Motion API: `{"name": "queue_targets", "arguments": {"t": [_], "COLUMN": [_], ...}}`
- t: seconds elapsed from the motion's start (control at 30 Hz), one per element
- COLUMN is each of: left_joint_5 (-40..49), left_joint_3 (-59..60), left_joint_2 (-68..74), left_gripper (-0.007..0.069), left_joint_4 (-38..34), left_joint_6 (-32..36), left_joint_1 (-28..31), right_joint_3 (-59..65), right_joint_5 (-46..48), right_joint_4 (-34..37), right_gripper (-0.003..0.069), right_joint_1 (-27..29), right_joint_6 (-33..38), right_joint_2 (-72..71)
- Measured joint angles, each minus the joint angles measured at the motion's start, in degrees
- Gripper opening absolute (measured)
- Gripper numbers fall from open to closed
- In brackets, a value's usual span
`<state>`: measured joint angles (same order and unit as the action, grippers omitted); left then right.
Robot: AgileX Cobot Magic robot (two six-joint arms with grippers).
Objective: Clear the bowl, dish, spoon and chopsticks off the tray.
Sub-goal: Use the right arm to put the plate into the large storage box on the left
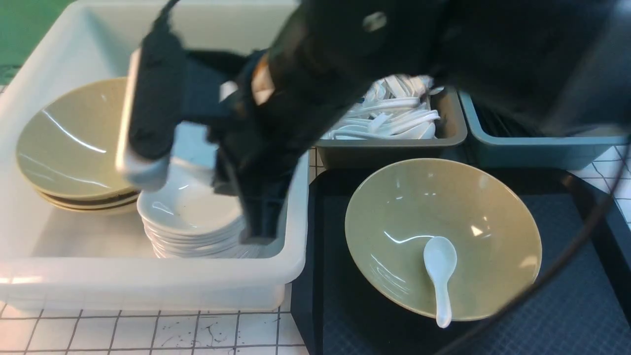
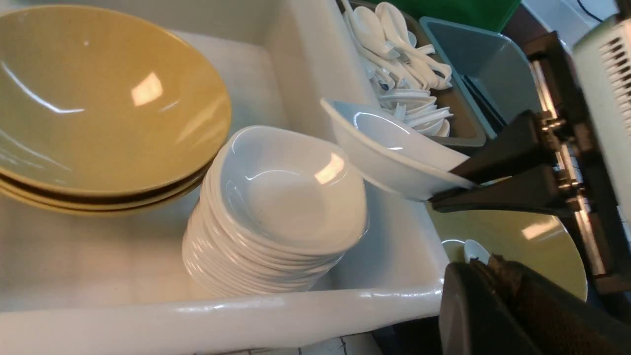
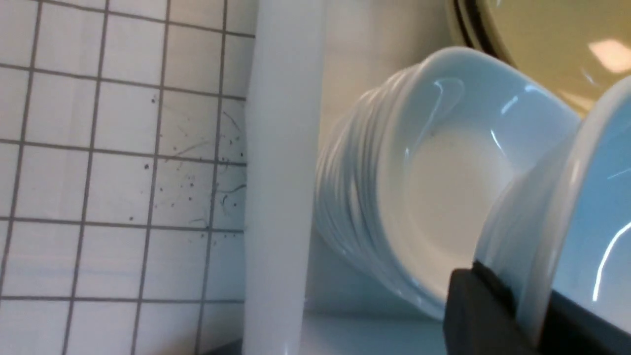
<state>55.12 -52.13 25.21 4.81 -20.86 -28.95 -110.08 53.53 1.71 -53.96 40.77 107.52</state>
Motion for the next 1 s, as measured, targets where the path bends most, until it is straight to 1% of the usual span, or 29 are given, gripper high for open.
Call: {"name": "queue_targets", "arguments": {"t": [0.13,0.17,0.2,0.23,0.33,0.6,0.7,0.77,0.9,1.0], "left_joint_5": [0.74,0.9,1.02,1.39,2.08,2.39,2.39,2.34,1.47,0.69], "left_joint_3": [0.0,0.0,0.0,0.0,0.0,0.0,0.0,0.0,0.0,0.0], "left_joint_2": [-0.77,-0.78,-0.78,-0.82,-0.82,-0.89,-0.89,-0.89,-0.89,-0.89], "left_gripper": [-0.0001,-0.0001,-0.0001,-0.0001,-0.0001,-0.0001,-0.0001,-0.0001,-0.0001,-0.0001], "left_joint_4": [0.19,0.19,0.19,0.19,0.13,-1.28,-2.08,-2.66,-3.66,-4.31], "left_joint_6": [-0.25,-0.25,-0.25,-0.05,0.21,1.78,2.18,2.24,3.06,3.95], "left_joint_1": [0.0,0.0,0.0,0.0,0.0,0.0,0.0,0.0,0.0,0.0], "right_joint_3": [-2.42,-2.51,-2.56,-2.55,-2.55,-2.82,-3.01,-3.01,-3.07,-3.24], "right_joint_5": [-2.08,-2.71,-2.79,-3.01,-3.66,-6.13,-5.91,-5.21,-3.27,-1.16], "right_joint_4": [-2.43,-2.97,-3.04,-4.0,-6.1,-7.61,-7.73,-7.73,-7.79,-7.95], "right_gripper": [0.0054,0.0054,0.0054,0.0054,0.0055,0.0065,0.0097,0.0132,0.0234,0.0324], "right_joint_1": [-2.13,-2.26,-2.26,-2.1,-1.63,-1.33,-1.33,-1.33,-1.33,-1.4], "right_joint_6": [7.4,10.0,10.42,12.77,13.6,13.83,13.83,13.75,11.65,8.41], "right_joint_2": [4.55,5.65,5.82,7.02,9.12,9.72,9.72,9.72,9.72,9.04]}}
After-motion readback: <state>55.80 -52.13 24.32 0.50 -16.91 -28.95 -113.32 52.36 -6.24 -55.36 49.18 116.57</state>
